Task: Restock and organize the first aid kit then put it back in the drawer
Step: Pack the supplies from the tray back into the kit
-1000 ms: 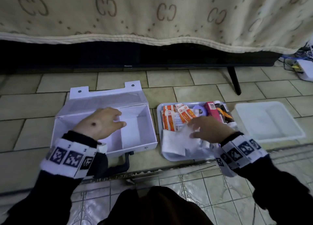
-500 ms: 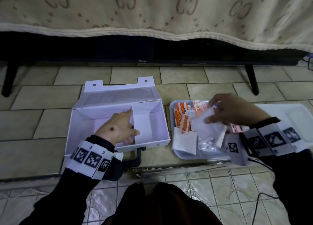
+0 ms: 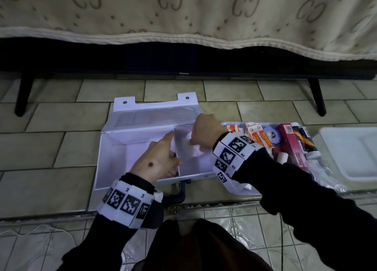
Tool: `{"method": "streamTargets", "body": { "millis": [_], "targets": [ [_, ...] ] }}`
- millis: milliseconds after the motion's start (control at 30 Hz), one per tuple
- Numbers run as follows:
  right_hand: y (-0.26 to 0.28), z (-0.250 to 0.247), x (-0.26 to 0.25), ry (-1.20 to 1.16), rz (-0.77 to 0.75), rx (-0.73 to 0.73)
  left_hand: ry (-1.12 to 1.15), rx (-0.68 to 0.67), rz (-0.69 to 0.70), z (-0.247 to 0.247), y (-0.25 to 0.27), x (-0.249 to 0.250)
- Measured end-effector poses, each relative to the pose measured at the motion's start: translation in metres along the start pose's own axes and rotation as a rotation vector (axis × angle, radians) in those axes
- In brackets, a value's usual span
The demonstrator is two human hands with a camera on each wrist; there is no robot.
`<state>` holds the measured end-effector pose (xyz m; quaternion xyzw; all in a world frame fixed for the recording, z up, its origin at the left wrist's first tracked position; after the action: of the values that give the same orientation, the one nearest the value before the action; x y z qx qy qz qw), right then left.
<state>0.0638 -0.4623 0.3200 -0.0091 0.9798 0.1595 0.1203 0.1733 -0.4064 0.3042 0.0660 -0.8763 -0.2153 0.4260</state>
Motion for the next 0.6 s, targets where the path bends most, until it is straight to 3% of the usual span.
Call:
{"method": "streamTargets", "body": {
  "millis": [100,267,400,600],
  "targets": [
    [0.011,0.011,-0.005,0.064,-0.051,-0.073,-0.013,-0.007,0.014,0.001,-0.001,0.0],
    [0.02,0.01,-0.014,0.204,-0.127,-0.028,-0.022,-0.019,0.055,0.001,0.0,0.003],
    [0.03,0.032,-0.021,0.321,-0.232,-0.238,-0.018,-0.029,0.035,0.003,-0.004,-0.002],
    [0.037,0.042,-0.026,0.487,-0.37,-0.25,-0.014,-0.025,0.023,0.003,-0.007,-0.006]
  ]
}}
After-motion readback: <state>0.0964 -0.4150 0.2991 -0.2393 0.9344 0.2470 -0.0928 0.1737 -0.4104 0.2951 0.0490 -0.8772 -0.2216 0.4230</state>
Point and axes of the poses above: each hand's wrist, its own y-axis away from the middle knuckle, its own z-axis out of the palm, x = y × z, the point moved 9 cm from there along -y, towards the middle knuckle, and after that the axes turned 9 degrees about x, right-handed, at the moved point
